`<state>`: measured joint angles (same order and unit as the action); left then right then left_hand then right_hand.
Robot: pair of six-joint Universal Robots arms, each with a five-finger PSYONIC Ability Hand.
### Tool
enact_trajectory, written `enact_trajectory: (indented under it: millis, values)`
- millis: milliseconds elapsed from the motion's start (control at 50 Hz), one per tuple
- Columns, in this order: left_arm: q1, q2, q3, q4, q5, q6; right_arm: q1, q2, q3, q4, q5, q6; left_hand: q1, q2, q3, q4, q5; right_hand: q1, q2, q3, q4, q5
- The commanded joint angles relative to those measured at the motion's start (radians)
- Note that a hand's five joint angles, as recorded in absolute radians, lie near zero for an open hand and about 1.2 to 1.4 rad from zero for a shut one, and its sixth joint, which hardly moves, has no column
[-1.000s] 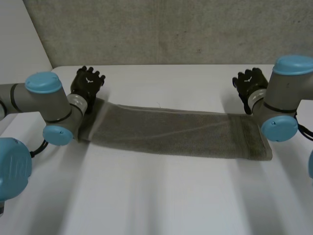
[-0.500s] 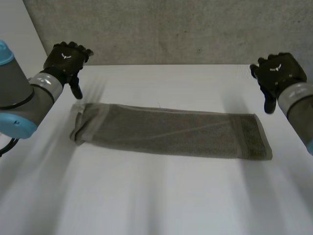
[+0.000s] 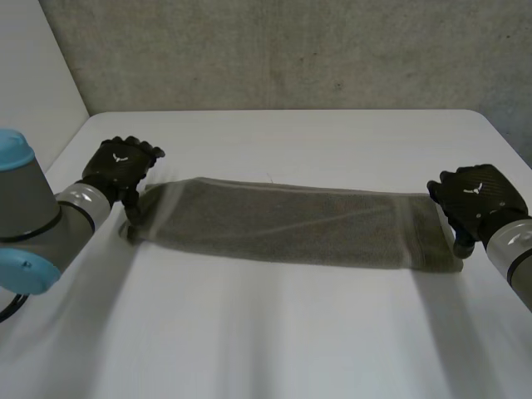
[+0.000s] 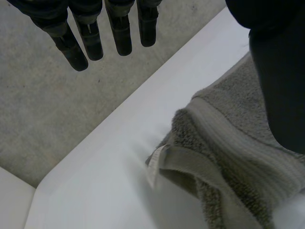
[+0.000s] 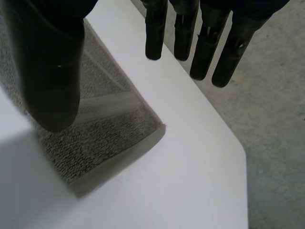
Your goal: Fold the towel.
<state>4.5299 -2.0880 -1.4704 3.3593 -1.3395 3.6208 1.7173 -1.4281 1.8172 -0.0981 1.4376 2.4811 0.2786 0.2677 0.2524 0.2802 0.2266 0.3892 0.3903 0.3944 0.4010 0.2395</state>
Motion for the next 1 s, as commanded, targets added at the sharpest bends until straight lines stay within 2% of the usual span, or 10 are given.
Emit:
enact_trajectory:
  millis: [20, 280, 380, 540, 720, 780, 820, 880, 980, 1000]
  values:
    - [-0.025, 0.019, -0.061, 0.058, -0.001, -0.002, -0.021, 0.156, 0.022, -0.112, -0.036, 0.004, -0.086, -0.075, -0.059, -0.087, -0.208, 0.124, 0.123, 0.119, 0.113, 0.1]
    - [-0.026, 0.02, -0.074, 0.06, -0.001, -0.008, -0.025, 0.35, -0.052, -0.132, -0.023, 0.009, -0.083, -0.072, -0.057, -0.084, -0.205, 0.327, 0.326, 0.322, 0.315, 0.302]
    - [-0.035, 0.02, -0.079, 0.06, -0.001, -0.008, -0.056, 0.356, -0.084, -0.132, 0.01, 0.01, -0.083, -0.072, -0.057, -0.084, -0.205, 1.005, 1.004, 1.0, 0.994, 0.98]
    - [-0.037, 0.022, -0.08, 0.06, -0.001, -0.01, -0.168, 0.327, -0.122, -0.132, 0.115, -0.014, -0.083, -0.072, -0.057, -0.084, -0.205, 1.007, 1.006, 1.002, 0.995, 0.982]
    - [-0.035, 0.046, -0.085, 0.06, -0.006, -0.013, -0.289, 0.204, -0.245, -0.115, 0.142, -0.131, -0.083, -0.072, -0.057, -0.084, -0.205, 1.007, 1.006, 1.002, 0.995, 0.982]
    - [-0.035, 0.065, -0.093, 0.06, -0.004, -0.013, -0.225, 0.198, -0.312, -0.106, 0.15, -0.192, -0.089, -0.078, -0.062, -0.09, -0.211, 1.007, 1.006, 1.002, 0.995, 0.982]
    - [-0.037, 0.072, -0.094, 0.06, -0.006, -0.014, -0.077, 0.204, -0.39, -0.092, 0.158, -0.206, -0.086, -0.075, -0.059, -0.087, -0.208, 1.007, 1.006, 1.002, 0.995, 0.982]
    - [-0.038, 0.088, -0.094, 0.06, -0.007, -0.021, -0.004, 0.212, -0.429, -0.084, 0.159, -0.203, -0.089, -0.078, -0.062, -0.09, -0.211, 1.007, 1.006, 1.002, 0.995, 0.982]
    - [-0.052, 0.123, -0.094, 0.058, -0.01, -0.074, 0.31, 0.319, -0.551, -0.084, 0.155, -0.217, -0.089, -0.078, -0.062, -0.09, -0.211, 1.007, 1.006, 1.002, 0.995, 0.982]
    - [-0.052, 0.123, -0.094, 0.058, -0.01, -0.074, 0.311, 0.319, -0.552, -0.084, 0.155, -0.217, -0.089, -0.078, -0.062, -0.09, -0.211, 1.007, 1.006, 1.002, 0.995, 0.982]
